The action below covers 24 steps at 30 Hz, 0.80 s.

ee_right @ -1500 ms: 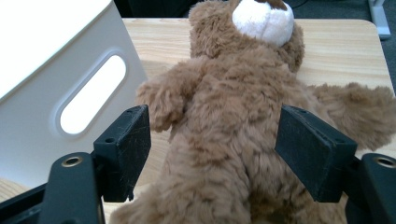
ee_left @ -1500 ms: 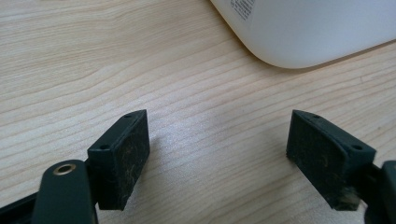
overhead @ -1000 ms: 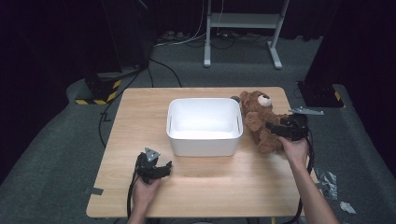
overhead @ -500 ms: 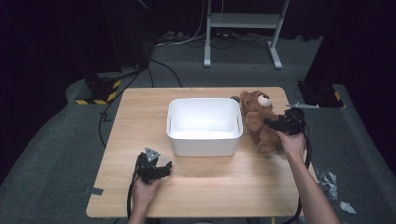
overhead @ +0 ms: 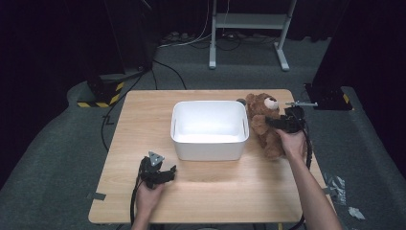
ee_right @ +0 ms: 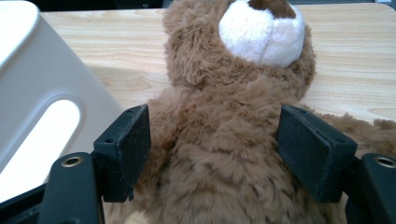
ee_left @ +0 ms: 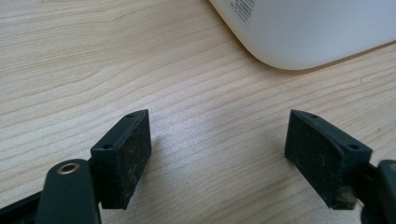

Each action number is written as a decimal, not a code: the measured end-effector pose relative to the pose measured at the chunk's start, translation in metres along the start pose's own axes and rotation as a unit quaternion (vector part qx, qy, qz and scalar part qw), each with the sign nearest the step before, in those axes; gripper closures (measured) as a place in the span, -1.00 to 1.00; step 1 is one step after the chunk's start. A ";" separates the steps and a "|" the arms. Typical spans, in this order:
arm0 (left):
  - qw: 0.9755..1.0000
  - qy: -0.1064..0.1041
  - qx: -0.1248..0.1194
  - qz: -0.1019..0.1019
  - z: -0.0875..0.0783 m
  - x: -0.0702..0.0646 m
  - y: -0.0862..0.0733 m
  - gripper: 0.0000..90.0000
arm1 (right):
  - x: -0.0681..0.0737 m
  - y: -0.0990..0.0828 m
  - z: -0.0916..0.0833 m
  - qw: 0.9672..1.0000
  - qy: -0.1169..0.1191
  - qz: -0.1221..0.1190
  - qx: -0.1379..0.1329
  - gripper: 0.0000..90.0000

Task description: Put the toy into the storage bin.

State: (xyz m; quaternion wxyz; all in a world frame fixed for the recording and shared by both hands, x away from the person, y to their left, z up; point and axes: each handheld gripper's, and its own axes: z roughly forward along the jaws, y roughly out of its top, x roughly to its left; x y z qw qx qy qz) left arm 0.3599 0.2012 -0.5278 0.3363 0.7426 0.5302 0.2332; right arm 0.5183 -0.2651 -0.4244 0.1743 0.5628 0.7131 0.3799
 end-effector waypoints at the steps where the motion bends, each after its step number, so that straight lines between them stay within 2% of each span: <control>1: 1.000 0.000 0.000 0.000 0.000 0.000 0.000 -0.49 | 0.000 0.000 0.002 1.000 -0.003 0.000 0.001 -0.42; 7: 1.000 0.000 0.000 0.000 0.000 0.000 0.000 -0.49 | -0.002 0.006 0.012 1.000 -0.017 0.001 0.004 -0.41; 14: 1.000 0.000 0.000 0.000 0.000 0.000 0.000 -0.49 | -0.006 0.012 0.028 0.999 -0.035 0.005 0.030 -0.43; 24: 1.000 0.003 0.000 0.003 0.000 0.001 0.000 -0.49 | -0.009 0.008 0.047 0.997 -0.051 0.010 0.056 -0.45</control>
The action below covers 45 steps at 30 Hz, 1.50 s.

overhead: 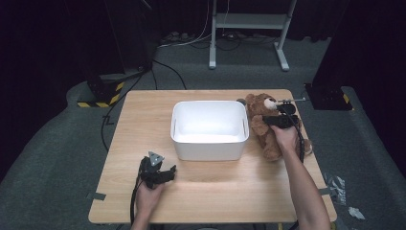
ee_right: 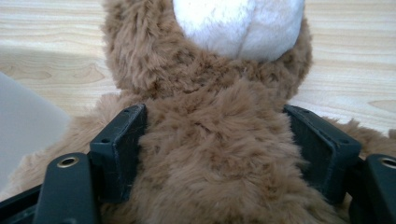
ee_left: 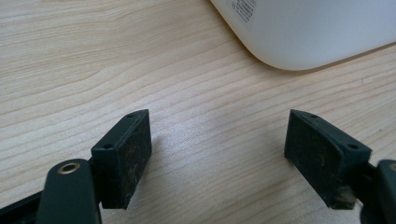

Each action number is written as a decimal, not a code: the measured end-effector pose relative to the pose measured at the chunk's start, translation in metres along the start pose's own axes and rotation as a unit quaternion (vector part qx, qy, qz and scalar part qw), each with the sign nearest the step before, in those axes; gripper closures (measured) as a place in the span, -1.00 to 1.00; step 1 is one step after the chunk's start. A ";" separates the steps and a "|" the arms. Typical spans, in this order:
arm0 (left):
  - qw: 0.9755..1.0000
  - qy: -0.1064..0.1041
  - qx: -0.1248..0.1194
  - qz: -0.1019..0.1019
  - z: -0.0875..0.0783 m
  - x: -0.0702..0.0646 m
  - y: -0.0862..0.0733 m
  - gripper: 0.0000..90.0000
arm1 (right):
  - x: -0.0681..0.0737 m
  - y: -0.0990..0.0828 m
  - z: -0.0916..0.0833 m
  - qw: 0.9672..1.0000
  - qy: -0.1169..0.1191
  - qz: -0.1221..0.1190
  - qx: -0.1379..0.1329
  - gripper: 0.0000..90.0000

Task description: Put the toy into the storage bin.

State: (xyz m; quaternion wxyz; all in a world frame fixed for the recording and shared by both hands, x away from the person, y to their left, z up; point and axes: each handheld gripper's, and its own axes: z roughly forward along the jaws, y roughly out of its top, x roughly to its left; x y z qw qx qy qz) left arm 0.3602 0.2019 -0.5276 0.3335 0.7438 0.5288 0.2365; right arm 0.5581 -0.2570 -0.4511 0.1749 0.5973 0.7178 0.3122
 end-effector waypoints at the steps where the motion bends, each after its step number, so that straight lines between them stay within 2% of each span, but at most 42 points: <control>1: 1.000 0.000 0.000 0.000 0.000 0.000 0.000 -0.49 | 0.000 0.000 0.001 1.000 0.000 -0.002 0.003 -0.45; 4: 1.000 0.002 0.000 -0.001 0.000 0.000 0.000 -0.49 | 0.002 -0.001 0.006 1.000 -0.010 -0.013 0.017 -0.39; 6: 1.000 0.002 0.000 -0.002 0.000 0.000 0.000 -0.49 | 0.005 -0.001 0.008 0.999 -0.013 -0.023 0.030 -0.30; 7: 1.000 0.002 0.000 -0.002 0.000 0.000 0.000 -0.49 | 0.008 0.000 0.009 0.998 -0.018 -0.033 0.044 -0.18; 8: 1.000 0.002 0.000 -0.002 0.000 0.000 0.000 -0.49 | 0.008 0.000 0.009 0.998 -0.018 -0.033 0.044 -0.18; 11: 1.000 0.002 0.001 -0.003 0.000 0.000 0.000 -0.49 | 0.010 0.001 0.008 0.997 -0.021 -0.047 0.057 0.06; 16: 1.000 0.003 0.000 -0.005 0.000 0.000 0.000 -0.49 | 0.010 0.002 0.004 0.996 -0.018 -0.051 0.070 0.44; 21: 1.000 0.004 0.000 -0.005 0.000 0.000 0.000 -0.48 | 0.009 0.003 -0.002 0.997 -0.016 -0.060 0.054 0.62; 23: 1.000 0.004 -0.001 -0.006 0.000 0.000 0.000 -0.48 | 0.010 0.000 -0.009 0.998 -0.006 -0.051 0.046 0.66; 26: 1.000 0.005 0.000 -0.008 0.000 0.000 0.000 -0.48 | 0.011 -0.007 -0.022 0.998 0.002 -0.056 0.035 0.72; 29: 1.000 0.005 0.000 -0.008 0.000 0.000 0.000 -0.48 | 0.008 -0.013 -0.036 0.998 0.024 -0.052 0.016 0.76; 32: 1.000 0.004 0.000 -0.007 0.000 0.000 0.000 -0.48 | 0.007 -0.016 -0.041 0.998 0.031 -0.050 0.006 0.78; 36: 1.000 0.005 0.000 -0.007 0.000 0.000 0.000 -0.48 | 0.005 -0.022 -0.053 0.997 0.051 -0.048 -0.012 0.79; 40: 1.000 0.003 0.000 -0.014 0.000 -0.001 0.000 -0.47 | 0.001 -0.029 -0.069 0.995 0.079 -0.048 -0.037 0.80; 42: 1.000 0.007 -0.001 -0.006 0.000 0.001 0.000 -0.47 | 0.001 -0.031 -0.072 0.995 0.080 -0.046 -0.044 0.80; 44: 1.000 0.006 -0.001 -0.008 0.000 0.000 0.000 -0.47 | 0.000 -0.033 -0.083 0.994 0.088 -0.039 -0.054 0.80; 45: 1.000 0.004 -0.001 -0.010 0.000 0.000 0.000 -0.46 | -0.001 -0.036 -0.093 0.992 0.099 -0.036 -0.068 0.80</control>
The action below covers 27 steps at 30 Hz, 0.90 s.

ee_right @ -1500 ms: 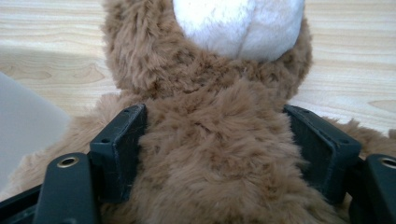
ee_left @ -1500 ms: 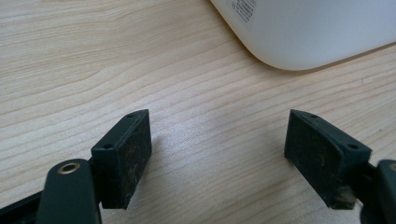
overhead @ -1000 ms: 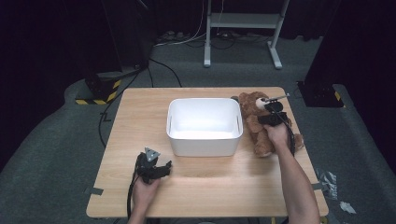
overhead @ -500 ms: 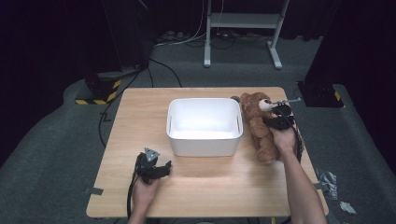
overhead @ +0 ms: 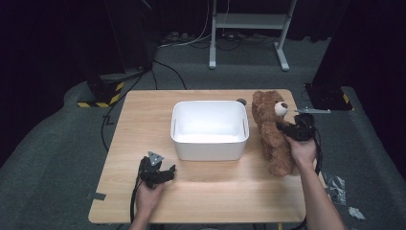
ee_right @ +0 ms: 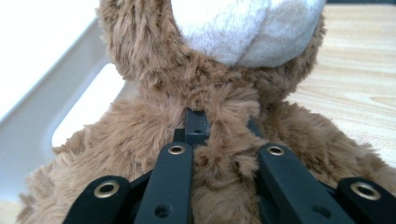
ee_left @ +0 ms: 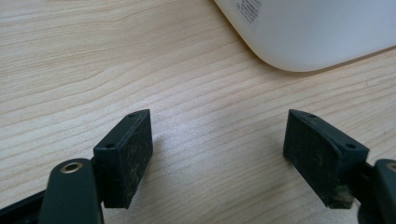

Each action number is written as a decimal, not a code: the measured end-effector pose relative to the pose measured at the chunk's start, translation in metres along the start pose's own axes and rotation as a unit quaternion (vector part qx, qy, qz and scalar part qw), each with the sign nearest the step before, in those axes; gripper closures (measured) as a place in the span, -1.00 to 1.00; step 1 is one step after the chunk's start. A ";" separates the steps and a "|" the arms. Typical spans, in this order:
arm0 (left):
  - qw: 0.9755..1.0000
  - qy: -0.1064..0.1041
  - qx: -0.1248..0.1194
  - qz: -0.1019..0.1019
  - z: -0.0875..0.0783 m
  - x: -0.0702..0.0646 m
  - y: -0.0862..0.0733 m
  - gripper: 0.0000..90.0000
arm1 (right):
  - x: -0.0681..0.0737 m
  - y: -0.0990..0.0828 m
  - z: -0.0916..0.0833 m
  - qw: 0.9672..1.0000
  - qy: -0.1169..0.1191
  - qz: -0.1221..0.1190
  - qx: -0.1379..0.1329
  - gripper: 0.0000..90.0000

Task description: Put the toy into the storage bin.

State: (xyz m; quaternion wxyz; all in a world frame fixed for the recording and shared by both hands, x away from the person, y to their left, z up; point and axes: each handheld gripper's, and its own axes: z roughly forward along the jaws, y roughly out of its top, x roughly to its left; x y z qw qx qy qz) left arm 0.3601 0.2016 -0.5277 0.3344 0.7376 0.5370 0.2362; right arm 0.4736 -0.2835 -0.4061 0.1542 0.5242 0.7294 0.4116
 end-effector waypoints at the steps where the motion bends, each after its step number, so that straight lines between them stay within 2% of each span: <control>1: 1.000 0.001 0.000 0.004 0.000 0.000 0.000 -0.46 | 0.000 0.000 0.000 1.000 0.000 0.000 0.000 0.80; 2: 1.000 0.001 0.000 0.004 0.000 0.000 0.000 -0.46 | 0.001 -0.001 -0.008 1.000 0.009 0.000 -0.011 0.80; 9: 1.000 0.002 0.000 0.002 0.000 0.000 0.000 -0.46 | 0.008 -0.002 -0.027 0.999 0.040 -0.001 -0.032 0.80; 16: 1.000 0.003 0.000 0.001 0.000 0.001 0.000 -0.46 | 0.013 -0.006 -0.042 0.996 0.071 -0.002 -0.053 0.80; 18: 1.000 0.002 -0.001 0.001 0.000 0.001 0.000 -0.46 | 0.013 -0.006 -0.046 0.995 0.079 0.004 -0.057 0.79; 27: 1.000 0.003 0.000 0.003 0.000 0.001 0.000 -0.46 | 0.022 -0.003 -0.061 0.994 0.083 -0.015 -0.073 0.79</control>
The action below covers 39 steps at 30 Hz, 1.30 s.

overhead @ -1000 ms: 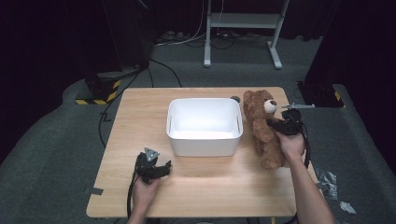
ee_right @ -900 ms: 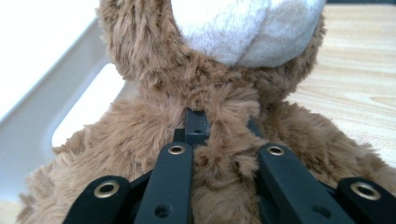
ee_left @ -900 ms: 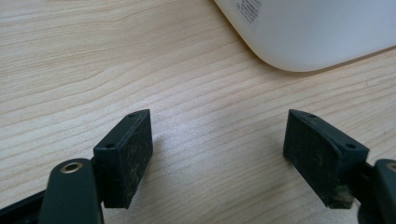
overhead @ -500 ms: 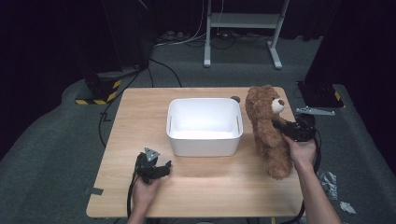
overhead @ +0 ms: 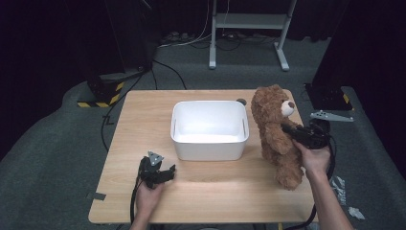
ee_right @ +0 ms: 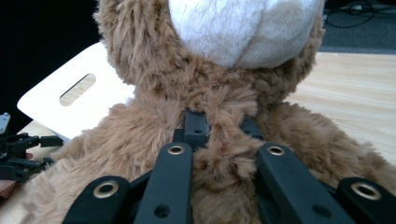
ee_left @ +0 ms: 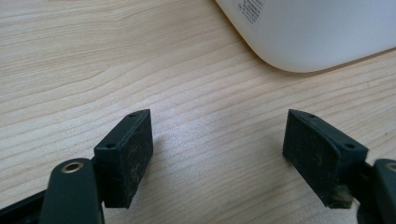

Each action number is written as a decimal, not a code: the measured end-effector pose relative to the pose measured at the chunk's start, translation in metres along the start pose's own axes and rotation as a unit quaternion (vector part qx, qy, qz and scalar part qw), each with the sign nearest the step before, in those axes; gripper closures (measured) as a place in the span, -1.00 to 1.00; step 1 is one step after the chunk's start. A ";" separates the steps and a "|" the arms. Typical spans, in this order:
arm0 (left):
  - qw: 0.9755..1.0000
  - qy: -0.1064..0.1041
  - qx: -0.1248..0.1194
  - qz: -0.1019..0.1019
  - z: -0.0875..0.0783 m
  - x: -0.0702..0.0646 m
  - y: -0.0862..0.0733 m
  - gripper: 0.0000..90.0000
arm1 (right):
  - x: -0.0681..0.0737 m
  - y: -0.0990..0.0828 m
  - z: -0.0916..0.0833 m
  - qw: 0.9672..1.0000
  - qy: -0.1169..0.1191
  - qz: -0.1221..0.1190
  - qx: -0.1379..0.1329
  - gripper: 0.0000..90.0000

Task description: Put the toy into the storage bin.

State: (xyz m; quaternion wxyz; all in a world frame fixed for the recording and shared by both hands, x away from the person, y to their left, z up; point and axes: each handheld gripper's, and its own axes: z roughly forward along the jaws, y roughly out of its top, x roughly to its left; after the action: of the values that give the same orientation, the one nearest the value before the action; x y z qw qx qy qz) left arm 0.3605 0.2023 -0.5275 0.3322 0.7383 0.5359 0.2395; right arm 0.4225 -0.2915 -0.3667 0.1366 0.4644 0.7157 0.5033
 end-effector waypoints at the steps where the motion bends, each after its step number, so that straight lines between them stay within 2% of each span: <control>1: 1.000 0.000 0.000 0.000 0.000 0.000 0.000 -0.46 | 0.001 0.001 -0.002 1.000 0.001 -0.001 -0.002 0.79; 6: 1.000 0.000 0.001 0.002 0.000 0.000 0.000 -0.46 | 0.010 0.003 -0.012 1.000 0.006 -0.007 -0.021 0.79; 14: 1.000 0.000 0.001 0.002 0.000 0.000 0.000 -0.46 | 0.022 0.014 -0.022 0.999 0.020 -0.024 -0.033 0.80; 25: 1.000 0.000 0.001 0.001 0.000 0.000 0.000 -0.46 | 0.032 0.024 -0.021 0.998 0.030 -0.028 -0.039 0.80; 39: 1.000 0.000 0.000 -0.005 0.000 -0.001 0.000 -0.46 | 0.053 0.047 -0.017 0.997 0.038 -0.050 -0.042 0.80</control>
State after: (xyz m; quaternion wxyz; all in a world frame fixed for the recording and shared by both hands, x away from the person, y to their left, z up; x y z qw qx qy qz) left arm 0.3601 0.2017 -0.5277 0.3332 0.7358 0.5396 0.2375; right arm 0.4079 -0.2566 -0.3049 0.1530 0.4026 0.7211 0.5428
